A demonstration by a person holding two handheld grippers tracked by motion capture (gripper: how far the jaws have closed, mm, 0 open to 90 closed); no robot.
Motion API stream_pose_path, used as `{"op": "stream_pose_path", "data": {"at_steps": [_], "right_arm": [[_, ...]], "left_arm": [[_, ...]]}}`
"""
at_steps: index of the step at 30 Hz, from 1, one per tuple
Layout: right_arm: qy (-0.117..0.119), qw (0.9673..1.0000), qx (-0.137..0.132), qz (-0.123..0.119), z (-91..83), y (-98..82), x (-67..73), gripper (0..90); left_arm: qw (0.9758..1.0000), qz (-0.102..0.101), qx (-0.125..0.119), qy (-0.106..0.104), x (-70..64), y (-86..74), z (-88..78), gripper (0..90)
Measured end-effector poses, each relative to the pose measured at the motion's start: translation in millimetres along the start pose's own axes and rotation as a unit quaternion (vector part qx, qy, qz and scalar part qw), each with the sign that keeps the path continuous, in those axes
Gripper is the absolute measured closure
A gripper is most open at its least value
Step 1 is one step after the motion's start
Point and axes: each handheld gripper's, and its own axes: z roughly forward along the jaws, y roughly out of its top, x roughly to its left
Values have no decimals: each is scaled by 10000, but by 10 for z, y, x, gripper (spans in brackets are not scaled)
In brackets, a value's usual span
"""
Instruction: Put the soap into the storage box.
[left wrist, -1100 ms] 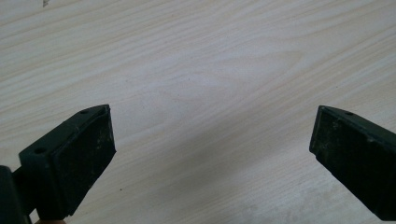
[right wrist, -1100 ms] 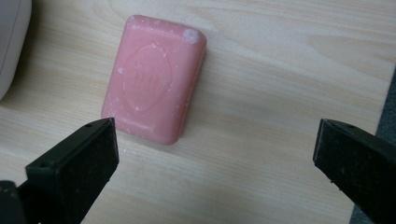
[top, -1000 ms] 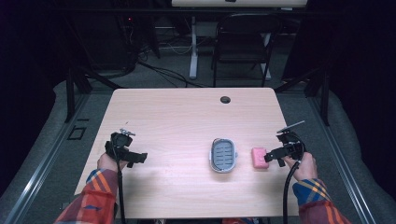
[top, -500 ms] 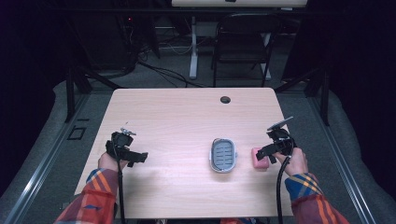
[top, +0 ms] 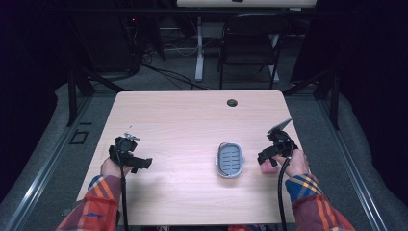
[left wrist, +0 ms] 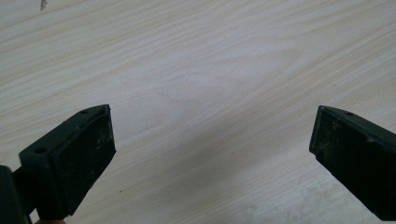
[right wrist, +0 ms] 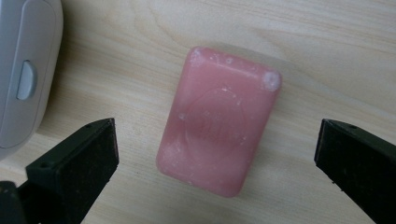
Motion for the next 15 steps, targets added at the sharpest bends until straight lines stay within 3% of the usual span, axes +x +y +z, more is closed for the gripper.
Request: {"op": "stream_pose_path", "data": {"at_steps": [2, 4, 5, 9, 15], "right_arm": [[-63, 9999, 124, -38, 11, 19, 4, 8], [-184, 9998, -46, 74, 30, 25, 16, 111], [-244, 9997, 74, 15, 14, 35, 5, 132], [-136, 9998, 1, 132, 102, 33, 20, 142], [-139, 9997, 211, 73, 144, 41, -13, 186]], "left_arm": [[10000, 5, -4, -1, 1, -8, 0, 2], [10000, -16, -7, -6, 1, -10, -2, 2], [10000, 5, -3, -6, 3, -7, 0, 2], [10000, 29, -1, -40, -6, -7, 1, 2], [10000, 37, -11, -1, -10, -12, -6, 4]]}}
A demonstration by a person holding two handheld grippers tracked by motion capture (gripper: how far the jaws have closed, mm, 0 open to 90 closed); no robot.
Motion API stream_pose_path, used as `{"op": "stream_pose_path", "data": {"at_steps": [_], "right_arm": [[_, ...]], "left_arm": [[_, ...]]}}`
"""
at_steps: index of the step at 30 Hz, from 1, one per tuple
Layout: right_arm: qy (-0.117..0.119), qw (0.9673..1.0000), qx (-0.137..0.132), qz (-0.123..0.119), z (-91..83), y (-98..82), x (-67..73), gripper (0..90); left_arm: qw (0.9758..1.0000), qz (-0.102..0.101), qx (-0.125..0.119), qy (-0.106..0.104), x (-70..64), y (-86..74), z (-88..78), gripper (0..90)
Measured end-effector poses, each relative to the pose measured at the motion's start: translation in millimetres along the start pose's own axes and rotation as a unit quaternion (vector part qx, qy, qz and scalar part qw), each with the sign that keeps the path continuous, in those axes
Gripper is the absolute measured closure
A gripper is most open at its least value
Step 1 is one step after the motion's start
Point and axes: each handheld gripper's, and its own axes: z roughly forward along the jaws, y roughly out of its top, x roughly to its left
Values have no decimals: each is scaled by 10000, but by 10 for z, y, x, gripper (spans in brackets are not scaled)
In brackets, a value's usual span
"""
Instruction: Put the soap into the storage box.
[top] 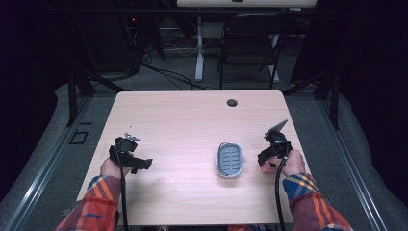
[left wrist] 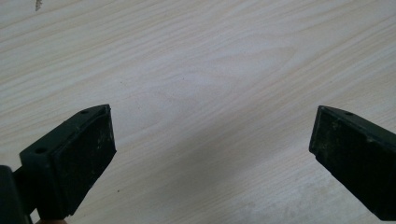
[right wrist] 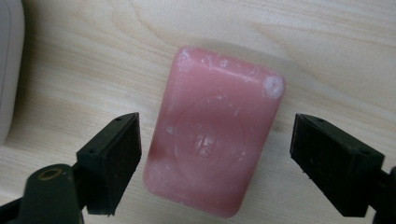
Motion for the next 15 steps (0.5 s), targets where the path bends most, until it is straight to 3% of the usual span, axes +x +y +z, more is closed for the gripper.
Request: {"op": "stream_pose_path", "data": {"at_steps": [2, 9, 10, 11, 15], "right_arm": [[-21, 10000, 20, 10, 10, -1, 3, 251], [3, 10000, 61, -28, 15, -28, 5, 275], [28, 10000, 2, 55, 41, -38, 18, 284], [24, 10000, 82, -46, 41, -32, 7, 294], [-46, 10000, 29, -60, 77, -8, 43, 334]], "left_arm": [[10000, 24, 26, -3, -5, 6, 2, 5], [10000, 70, 21, -30, -22, 27, 0, 7], [10000, 70, 3, -33, -32, 31, 6, 7], [10000, 70, 3, -33, -32, 31, 6, 7], [10000, 75, 40, -22, -24, 34, 26, 8]]}}
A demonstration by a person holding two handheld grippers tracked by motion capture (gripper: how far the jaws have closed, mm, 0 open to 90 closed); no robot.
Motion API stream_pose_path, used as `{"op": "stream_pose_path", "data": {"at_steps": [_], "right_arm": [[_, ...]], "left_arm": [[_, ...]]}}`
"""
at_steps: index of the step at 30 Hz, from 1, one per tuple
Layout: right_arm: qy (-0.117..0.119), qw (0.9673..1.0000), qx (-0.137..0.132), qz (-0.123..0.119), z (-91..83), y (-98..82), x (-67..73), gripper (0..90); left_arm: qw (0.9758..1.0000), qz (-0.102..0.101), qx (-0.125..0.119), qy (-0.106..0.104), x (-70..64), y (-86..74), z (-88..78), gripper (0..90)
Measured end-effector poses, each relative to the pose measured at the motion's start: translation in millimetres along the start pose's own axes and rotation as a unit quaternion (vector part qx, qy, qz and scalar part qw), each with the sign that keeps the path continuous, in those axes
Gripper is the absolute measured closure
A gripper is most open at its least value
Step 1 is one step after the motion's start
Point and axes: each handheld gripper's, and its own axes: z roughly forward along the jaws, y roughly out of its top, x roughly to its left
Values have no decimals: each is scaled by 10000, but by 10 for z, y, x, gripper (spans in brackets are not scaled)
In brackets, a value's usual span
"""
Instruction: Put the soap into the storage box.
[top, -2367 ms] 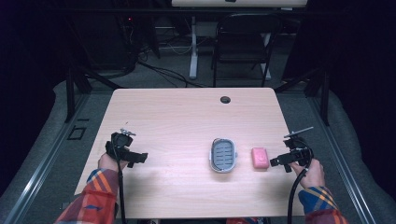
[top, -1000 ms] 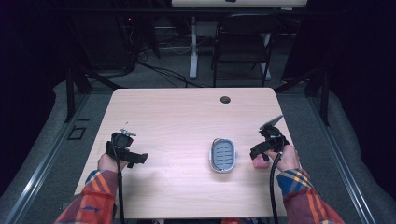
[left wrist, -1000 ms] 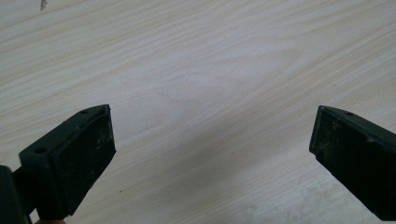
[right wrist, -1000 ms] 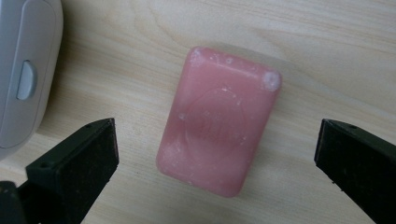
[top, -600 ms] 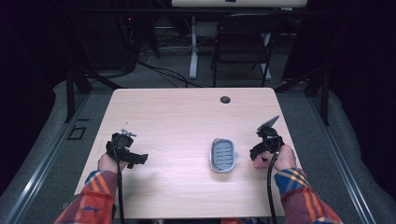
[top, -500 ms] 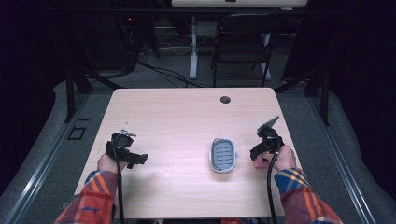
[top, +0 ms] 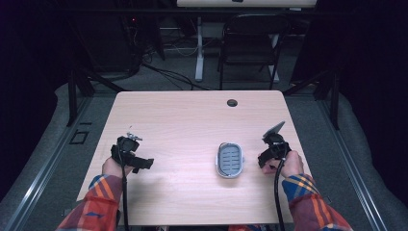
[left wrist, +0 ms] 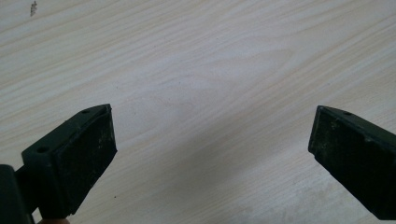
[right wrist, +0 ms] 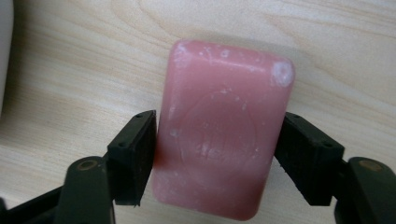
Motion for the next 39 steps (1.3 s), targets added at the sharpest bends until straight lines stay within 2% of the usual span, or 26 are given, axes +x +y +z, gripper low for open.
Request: {"op": "stream_pose_path", "data": {"at_steps": [4, 9, 10, 11, 13, 20, 21, 22, 24, 26, 28, 32, 33, 34, 35, 39], "right_arm": [[27, 10000, 17, -17, 14, 10, -8, 360], [-55, 9996, 120, -251, -4, 25, -15, 364], [-41, 9999, 52, -154, 6, 19, -11, 364], [-55, 9996, 106, -248, -9, 25, -34, 365], [-41, 9997, 54, -249, -6, 16, -39, 365], [43, 9992, -26, -385, -111, -2, -65, 366], [30, 9992, -58, -383, -122, -4, -52, 366], [58, 9990, -14, -449, -145, 3, -52, 366], [39, 9990, -100, -436, -159, -3, -22, 366], [-57, 9984, -93, -557, -208, -5, 5, 367], [12, 9981, -188, -579, -248, -9, 32, 367], [20, 9978, -181, -641, -288, -14, 59, 367], [33, 9973, -107, -720, -316, -9, 62, 367], [44, 9975, -201, -682, -322, -15, 71, 367], [46, 9972, -135, -735, -347, -6, 70, 367], [77, 9971, -282, -697, -420, -10, 78, 368]], "left_arm": [[10000, 13, -11, -22, -2, 3, -1, 9], [10000, 43, -29, -36, -11, 5, -8, 9], [10000, 45, -37, -43, -12, 7, -9, 9], [10000, 56, -18, -61, -9, 6, -12, 10], [10000, 62, -23, -46, -10, 1, -17, 10], [9999, 95, -78, -7, -35, 8, -27, 12], [9999, 87, -94, 40, -42, 8, -24, 12], [9999, 85, -69, 19, -42, 11, -26, 12], [9999, 99, -66, 9, -45, 9, -28, 13], [9999, 109, -85, 45, -55, 3, -31, 14], [9999, 110, -37, 58, -54, 5, -26, 14], [10000, 80, -8, 45, -46, -8, -27, 15], [10000, 77, -31, 54, -50, -9, -29, 15], [10000, 78, -33, 46, -51, -8, -30, 15], [9999, 105, -22, 29, -51, -7, -29, 15], [10000, 55, 26, 49, -34, -16, -28, 16]]}}
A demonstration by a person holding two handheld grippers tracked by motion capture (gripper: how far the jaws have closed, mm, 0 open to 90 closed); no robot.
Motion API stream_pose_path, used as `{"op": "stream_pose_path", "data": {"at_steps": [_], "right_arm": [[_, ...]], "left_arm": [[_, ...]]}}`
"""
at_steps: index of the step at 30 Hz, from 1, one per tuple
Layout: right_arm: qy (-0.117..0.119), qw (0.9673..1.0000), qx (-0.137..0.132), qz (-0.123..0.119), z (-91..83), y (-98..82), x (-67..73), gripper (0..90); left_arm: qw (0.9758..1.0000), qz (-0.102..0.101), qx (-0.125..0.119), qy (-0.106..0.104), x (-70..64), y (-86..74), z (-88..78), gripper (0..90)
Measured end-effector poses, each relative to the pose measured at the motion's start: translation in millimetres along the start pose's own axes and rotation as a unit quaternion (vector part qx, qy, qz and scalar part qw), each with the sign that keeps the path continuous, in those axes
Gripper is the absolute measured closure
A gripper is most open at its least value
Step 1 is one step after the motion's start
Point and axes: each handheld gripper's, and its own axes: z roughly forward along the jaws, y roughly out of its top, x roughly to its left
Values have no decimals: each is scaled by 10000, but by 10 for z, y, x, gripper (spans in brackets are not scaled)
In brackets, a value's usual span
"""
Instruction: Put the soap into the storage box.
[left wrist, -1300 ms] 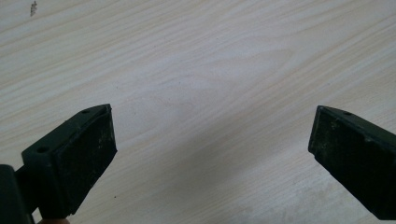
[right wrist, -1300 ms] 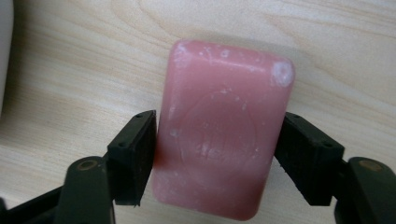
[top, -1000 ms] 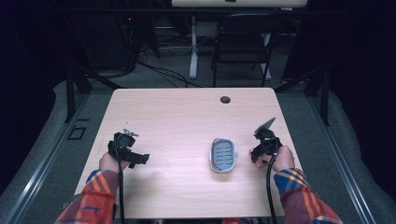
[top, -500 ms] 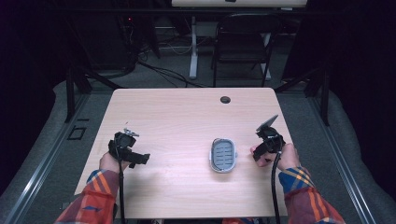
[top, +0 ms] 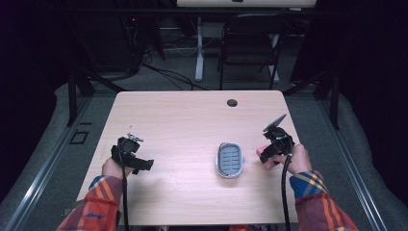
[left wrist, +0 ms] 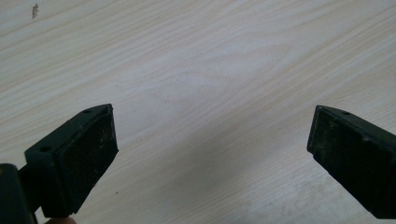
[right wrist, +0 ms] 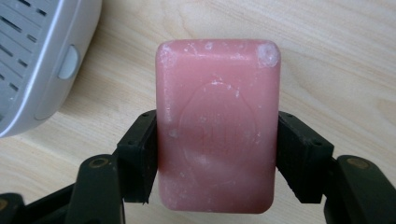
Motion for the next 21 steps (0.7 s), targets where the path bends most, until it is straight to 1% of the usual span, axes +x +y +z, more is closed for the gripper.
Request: {"op": "stream_pose_path", "data": {"at_steps": [1, 3, 4, 5, 7, 9, 10, 11, 13, 14, 15, 17, 20, 21], "right_arm": [[0, 10000, 0, 0, 0, 0, 0, 368], [64, 10000, -26, -44, -71, 12, -3, 368], [62, 9999, -90, -35, -87, 12, -2, 368], [69, 9999, -37, -69, -124, 21, -9, 368], [64, 9999, -92, -39, -154, 23, -9, 368], [88, 9998, -161, -4, -151, 24, -7, 368], [90, 9999, -70, -98, -162, 37, -24, 368], [102, 9998, -132, -52, -152, 36, -19, 369], [110, 9998, -107, -95, -153, 50, -17, 369], [115, 9998, -145, -71, -150, 51, -8, 369], [79, 9999, -120, -79, -159, 56, 2, 369], [113, 9998, -101, -156, -179, 64, 6, 369], [107, 9998, -93, -169, -225, 71, 26, 369], [81, 9998, -156, -133, -235, 70, 41, 369]], "left_arm": [[10000, 0, 0, 0, 0, 0, 0, 17], [10000, -20, -4, 2, 6, -6, -2, 17], [10000, -18, -5, -1, 7, -7, 0, 17], [10000, -7, 4, -9, 6, -8, 0, 17], [10000, 8, 5, -6, 3, -7, 4, 17], [10000, -1, 42, 5, 7, -3, 11, 17], [10000, 6, 58, 4, 8, 0, 14, 17], [10000, 14, 56, 11, 3, 4, 21, 17], [10000, 52, 75, -6, 1, 8, 23, 18], [9999, 58, 80, -18, -2, 9, 25, 17], [10000, 66, 74, -5, -1, 10, 24, 17], [10000, 40, 57, -7, 4, 7, 24, 17], [10000, 45, 71, -24, 7, 13, 27, 17], [10000, 33, 64, -28, 4, 14, 30, 17]]}}
